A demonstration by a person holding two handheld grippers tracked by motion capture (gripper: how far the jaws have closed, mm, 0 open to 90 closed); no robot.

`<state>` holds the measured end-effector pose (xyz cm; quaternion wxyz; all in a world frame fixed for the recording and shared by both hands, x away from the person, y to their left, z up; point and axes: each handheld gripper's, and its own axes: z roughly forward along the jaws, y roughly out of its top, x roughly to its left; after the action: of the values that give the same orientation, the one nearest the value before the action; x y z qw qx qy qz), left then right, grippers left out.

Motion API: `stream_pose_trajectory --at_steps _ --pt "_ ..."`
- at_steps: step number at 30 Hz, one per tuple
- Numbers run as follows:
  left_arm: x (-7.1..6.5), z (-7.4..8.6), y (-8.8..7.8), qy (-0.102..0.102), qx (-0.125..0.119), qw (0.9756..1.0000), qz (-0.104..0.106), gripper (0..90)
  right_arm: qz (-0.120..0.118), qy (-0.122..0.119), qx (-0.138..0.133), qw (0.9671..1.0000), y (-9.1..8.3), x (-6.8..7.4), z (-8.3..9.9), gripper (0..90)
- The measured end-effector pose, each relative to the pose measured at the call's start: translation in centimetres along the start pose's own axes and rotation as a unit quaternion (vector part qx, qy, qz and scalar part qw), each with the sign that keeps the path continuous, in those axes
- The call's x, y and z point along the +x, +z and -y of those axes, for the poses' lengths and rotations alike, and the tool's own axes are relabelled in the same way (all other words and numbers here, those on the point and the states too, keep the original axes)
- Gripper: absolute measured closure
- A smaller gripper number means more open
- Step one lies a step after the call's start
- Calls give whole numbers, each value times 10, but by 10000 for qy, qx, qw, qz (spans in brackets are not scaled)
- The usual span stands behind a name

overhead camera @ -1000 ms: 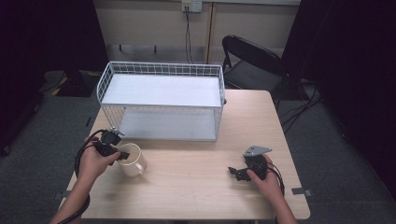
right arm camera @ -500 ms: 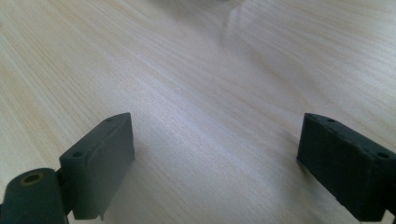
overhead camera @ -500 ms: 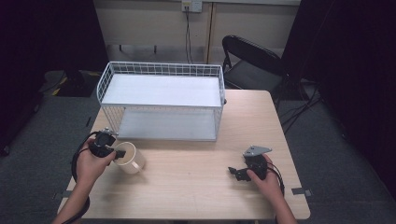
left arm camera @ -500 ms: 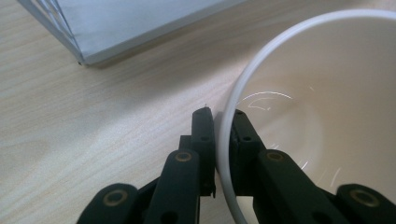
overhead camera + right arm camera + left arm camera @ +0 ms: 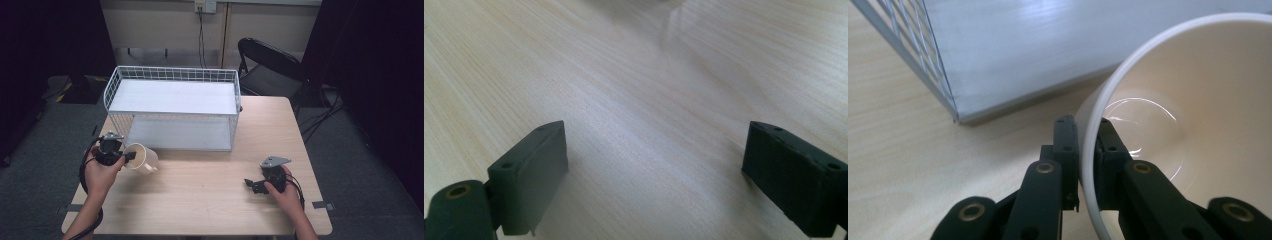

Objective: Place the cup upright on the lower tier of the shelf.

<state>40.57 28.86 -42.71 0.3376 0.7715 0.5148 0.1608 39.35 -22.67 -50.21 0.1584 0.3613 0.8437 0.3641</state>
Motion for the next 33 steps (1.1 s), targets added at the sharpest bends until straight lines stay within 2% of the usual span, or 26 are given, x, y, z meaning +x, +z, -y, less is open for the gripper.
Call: stream_pose_trajectory --at_steps 2,5,9,12,23,28,29,31,33 --pt "-1 -1 0 -23 -46 10000 -10 835 0 0 -1 10000 0 0 0 102" --pt "-4 -4 2 -30 -212 9997 -134 835 0 2 0 10000 0 0 0 102" --pt "-7 -6 4 -30 -274 9995 -137 836 0 1 0 10000 0 0 0 102" --pt "-10 -10 9 -9 -367 9990 -257 836 0 1 0 10000 0 0 0 102" --pt "-15 -13 23 -166 -649 9971 -369 836 0 1 -1 10000 0 0 0 102" --pt "-16 -14 28 -217 -817 9952 -486 836 0 0 0 10000 0 0 0 102" --pt "-17 -15 30 -242 -929 9939 -540 836 1 2 0 10000 0 0 0 102" --pt "-17 -16 30 -241 -968 9934 -559 837 0 0 0 10000 0 0 0 102" --pt "-17 -18 32 -280 -1069 9919 -628 837 0 1 0 10000 0 0 0 102"
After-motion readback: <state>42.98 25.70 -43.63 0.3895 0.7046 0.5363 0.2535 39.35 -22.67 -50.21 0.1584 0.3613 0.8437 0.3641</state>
